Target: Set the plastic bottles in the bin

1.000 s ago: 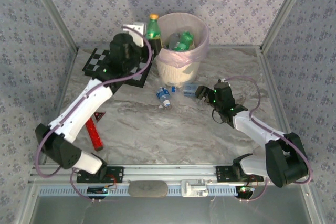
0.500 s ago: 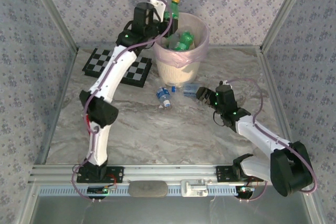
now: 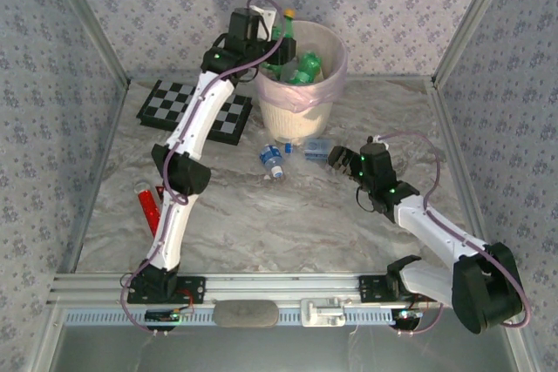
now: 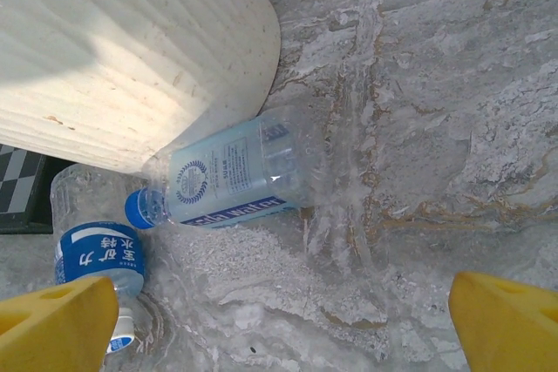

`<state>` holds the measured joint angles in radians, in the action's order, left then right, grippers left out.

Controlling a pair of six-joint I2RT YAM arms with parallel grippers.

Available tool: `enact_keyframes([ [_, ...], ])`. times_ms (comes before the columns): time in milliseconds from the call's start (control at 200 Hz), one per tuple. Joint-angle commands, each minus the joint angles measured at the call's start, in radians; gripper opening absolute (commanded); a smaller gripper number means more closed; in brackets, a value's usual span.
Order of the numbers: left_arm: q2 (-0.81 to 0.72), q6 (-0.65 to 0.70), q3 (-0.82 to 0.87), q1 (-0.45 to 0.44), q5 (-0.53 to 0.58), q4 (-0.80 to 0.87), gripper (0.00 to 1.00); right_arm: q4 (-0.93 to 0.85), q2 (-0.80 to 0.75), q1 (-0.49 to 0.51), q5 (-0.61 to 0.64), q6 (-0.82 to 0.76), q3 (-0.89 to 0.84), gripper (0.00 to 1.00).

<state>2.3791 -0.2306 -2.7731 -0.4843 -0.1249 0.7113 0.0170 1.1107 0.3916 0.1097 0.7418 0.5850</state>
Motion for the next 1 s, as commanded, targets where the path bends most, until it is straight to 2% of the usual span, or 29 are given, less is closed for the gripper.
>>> enact_keyframes([
  [0, -0.017, -0.019, 0.0, 0.0, -0.03, -0.006, 0.84, -0.023, -0.009, 0.002, 0.024, 0.001, -0.011, 0.99],
  [120, -0.033, -0.024, 0.0, -0.001, -0.042, 0.001, 0.91, -0.028, -0.011, 0.0, 0.027, -0.003, -0.011, 0.99],
  [265, -0.086, -0.026, 0.016, -0.005, -0.079, 0.042, 0.92, -0.035, -0.004, -0.003, 0.017, -0.02, -0.01, 0.99],
  [390, -0.196, 0.015, 0.137, -0.03, -0.086, 0.029, 0.93, -0.034, 0.021, -0.006, 0.003, -0.04, -0.01, 0.99],
  [460, -0.295, 0.039, 0.283, -0.05, -0.069, -0.025, 0.94, -0.03, 0.047, -0.007, -0.014, -0.058, -0.002, 0.99],
  [575, -0.505, 0.065, 0.627, -0.085, -0.022, -0.26, 0.94, -0.028, 0.101, -0.011, -0.049, -0.105, 0.036, 0.99],
  [780, -0.849, -0.014, 1.207, -0.099, 0.115, -0.639, 0.98, -0.063, 0.219, -0.013, -0.174, -0.419, 0.176, 0.99],
  [865, -0.953, -0.062, 1.377, -0.096, 0.186, -0.72, 0.99, -0.123, 0.288, -0.01, -0.245, -0.549, 0.269, 0.99],
  [994, -1.071, -0.139, 1.57, -0.089, 0.267, -0.766, 1.0, -0.214, 0.406, 0.0, -0.255, -0.687, 0.396, 0.99],
])
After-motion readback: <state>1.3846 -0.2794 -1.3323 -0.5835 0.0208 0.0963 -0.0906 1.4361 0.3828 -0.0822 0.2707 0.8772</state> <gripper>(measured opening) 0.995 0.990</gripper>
